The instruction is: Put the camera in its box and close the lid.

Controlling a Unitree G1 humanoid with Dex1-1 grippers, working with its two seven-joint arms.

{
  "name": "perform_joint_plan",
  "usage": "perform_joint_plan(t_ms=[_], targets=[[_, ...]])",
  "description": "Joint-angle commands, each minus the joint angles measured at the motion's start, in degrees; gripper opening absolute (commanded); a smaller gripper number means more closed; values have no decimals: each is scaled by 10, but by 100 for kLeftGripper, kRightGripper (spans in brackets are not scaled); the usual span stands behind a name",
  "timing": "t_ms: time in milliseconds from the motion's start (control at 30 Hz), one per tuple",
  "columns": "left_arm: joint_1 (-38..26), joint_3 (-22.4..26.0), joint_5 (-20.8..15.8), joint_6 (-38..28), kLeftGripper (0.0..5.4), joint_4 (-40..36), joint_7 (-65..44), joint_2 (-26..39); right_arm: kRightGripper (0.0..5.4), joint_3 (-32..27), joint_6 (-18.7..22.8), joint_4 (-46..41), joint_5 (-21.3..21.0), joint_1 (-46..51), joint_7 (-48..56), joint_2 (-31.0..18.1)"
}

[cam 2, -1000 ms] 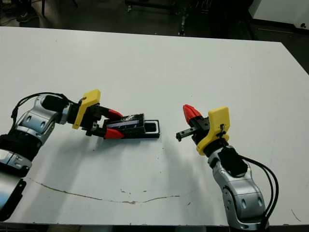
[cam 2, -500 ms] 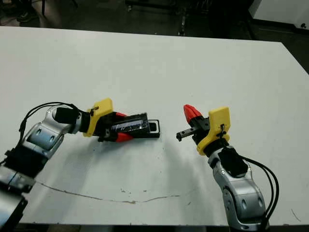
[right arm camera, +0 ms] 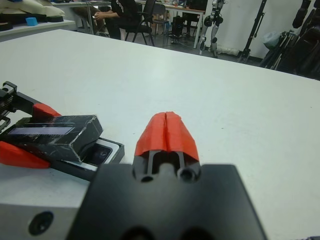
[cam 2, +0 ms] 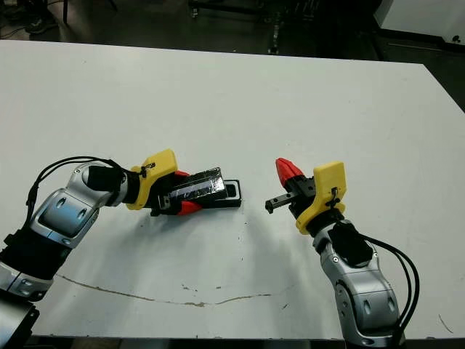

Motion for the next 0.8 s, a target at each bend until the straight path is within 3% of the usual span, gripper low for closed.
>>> perform_joint_plan(t_ms=[33,233,433,633,800], targets=[[0,-33,4,-41,315,71,-16,-28,0,-2,-6,2,-7,7,-1,-5],[-70,-52,41,-177,315,208,-31,-38,0,-3,9,-4,-2,8,-9,2],[-125,-60,45,-224,315,307,-69,-61,0,-2,3,0,-2,8,-7,1],[-136,-66,56,-276,315,339,-88,-66,0,-1,9,-6,-7,9,-11,-2],[-131,-65,53,-266,315,340,-90,-69,0,-2,11,-7,-2,10,-10,-1]])
